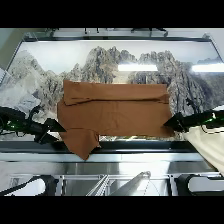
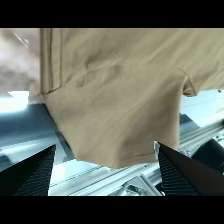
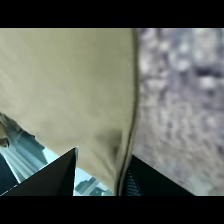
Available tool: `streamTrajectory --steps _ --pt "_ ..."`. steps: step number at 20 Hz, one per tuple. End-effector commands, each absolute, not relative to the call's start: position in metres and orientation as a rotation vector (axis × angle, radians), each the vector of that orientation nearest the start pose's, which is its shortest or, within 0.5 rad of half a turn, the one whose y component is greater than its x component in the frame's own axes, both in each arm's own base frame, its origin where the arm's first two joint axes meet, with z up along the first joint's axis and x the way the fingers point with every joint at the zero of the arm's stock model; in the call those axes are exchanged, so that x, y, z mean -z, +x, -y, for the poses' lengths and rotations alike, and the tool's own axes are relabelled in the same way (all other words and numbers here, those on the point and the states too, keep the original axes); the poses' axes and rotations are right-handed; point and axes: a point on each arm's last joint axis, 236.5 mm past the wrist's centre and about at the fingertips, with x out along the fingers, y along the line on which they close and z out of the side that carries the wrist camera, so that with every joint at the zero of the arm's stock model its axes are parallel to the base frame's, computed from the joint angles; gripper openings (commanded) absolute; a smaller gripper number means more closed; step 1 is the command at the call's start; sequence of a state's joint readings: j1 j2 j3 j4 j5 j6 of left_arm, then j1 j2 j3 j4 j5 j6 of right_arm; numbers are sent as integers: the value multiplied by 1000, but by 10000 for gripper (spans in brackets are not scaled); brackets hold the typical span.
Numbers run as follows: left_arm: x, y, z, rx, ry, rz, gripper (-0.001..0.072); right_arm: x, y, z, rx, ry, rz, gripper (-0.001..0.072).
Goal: Fold the shirts.
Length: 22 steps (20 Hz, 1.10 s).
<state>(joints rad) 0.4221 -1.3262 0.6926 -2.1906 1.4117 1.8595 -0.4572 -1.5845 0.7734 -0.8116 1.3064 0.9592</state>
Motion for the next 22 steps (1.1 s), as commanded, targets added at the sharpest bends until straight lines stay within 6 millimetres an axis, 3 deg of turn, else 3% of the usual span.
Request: streamTrajectory --steps 1,6,10,11,13,14,19,21,22 --pt "85 225 47 250 -864 -1691 698 137 262 -33 -432 738 -1622 380" --pt "104 218 55 257 -883 -1771 698 135 260 -34 -438 750 -1633 380" --pt "136 234 68 227 -804 -1754 697 130 256 -39 -459 770 -1646 379" --pt "136 240 76 260 -803 -1737 570 128 254 -40 -470 776 -1654 378" --pt "123 253 93 384 -805 -1701 201 125 250 -43 -489 786 -1669 372" --pt "115 256 96 434 -794 -1694 67 123 248 -43 -496 789 -1676 373" --pt "97 254 76 406 -836 -1626 67 117 238 -25 -467 903 -1668 372" --pt "94 246 65 387 -869 -1596 67 121 225 -26 -454 955 -1678 372" --pt "94 243 60 375 -889 -1580 67 122 220 -30 -466 965 -1678 337"
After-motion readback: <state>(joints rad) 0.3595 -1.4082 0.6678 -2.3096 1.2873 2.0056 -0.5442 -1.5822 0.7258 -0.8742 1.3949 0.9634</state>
